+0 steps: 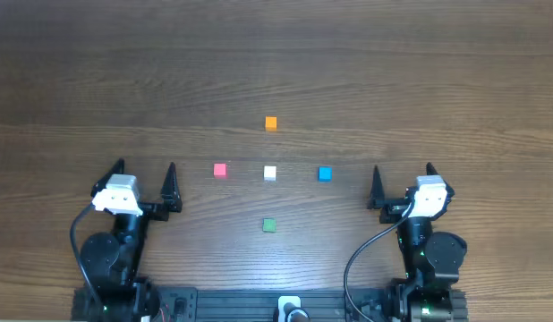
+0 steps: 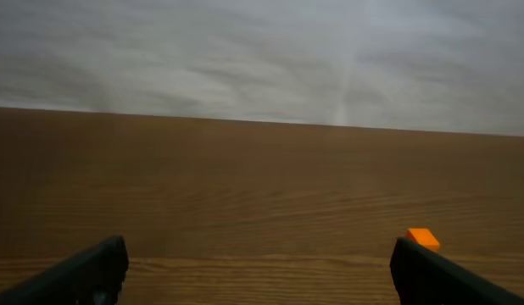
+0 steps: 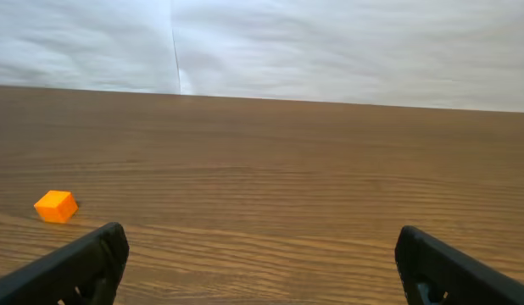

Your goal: Stack Cubes

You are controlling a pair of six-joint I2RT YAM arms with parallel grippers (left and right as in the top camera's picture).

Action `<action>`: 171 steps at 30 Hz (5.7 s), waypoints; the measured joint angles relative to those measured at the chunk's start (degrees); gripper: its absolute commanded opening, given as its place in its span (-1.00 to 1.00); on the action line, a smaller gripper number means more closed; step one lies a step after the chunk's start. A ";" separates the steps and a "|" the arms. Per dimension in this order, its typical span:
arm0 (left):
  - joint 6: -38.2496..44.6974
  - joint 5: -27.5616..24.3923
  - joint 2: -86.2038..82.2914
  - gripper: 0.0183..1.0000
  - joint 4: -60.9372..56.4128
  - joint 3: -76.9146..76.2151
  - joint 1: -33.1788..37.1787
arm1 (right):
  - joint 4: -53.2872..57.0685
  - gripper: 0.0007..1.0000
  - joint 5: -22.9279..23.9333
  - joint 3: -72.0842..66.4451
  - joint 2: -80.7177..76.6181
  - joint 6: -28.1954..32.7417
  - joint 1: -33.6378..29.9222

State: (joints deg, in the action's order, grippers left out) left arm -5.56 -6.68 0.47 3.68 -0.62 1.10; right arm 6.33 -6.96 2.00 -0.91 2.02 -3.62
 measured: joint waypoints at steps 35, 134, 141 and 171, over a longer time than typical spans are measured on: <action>0.57 2.49 0.00 1.00 0.33 0.00 0.00 | 0.02 0.99 0.04 0.00 0.00 -0.04 0.00; -24.85 12.57 98.60 -0.96 31.85 -54.03 -28.48 | -0.22 0.99 0.22 -0.15 -0.04 -0.02 0.00; -26.40 13.66 98.27 -0.96 34.97 -55.71 -30.69 | -0.22 0.99 0.22 -0.15 -0.04 -0.04 0.00; -40.61 16.39 105.81 -0.96 44.48 -75.08 -46.29 | -0.22 0.99 0.22 -0.15 -0.04 -0.04 0.00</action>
State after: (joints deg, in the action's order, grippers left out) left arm -46.17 9.72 106.28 48.16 -75.70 -45.19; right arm 6.11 -6.74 1.85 -0.95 1.98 -3.62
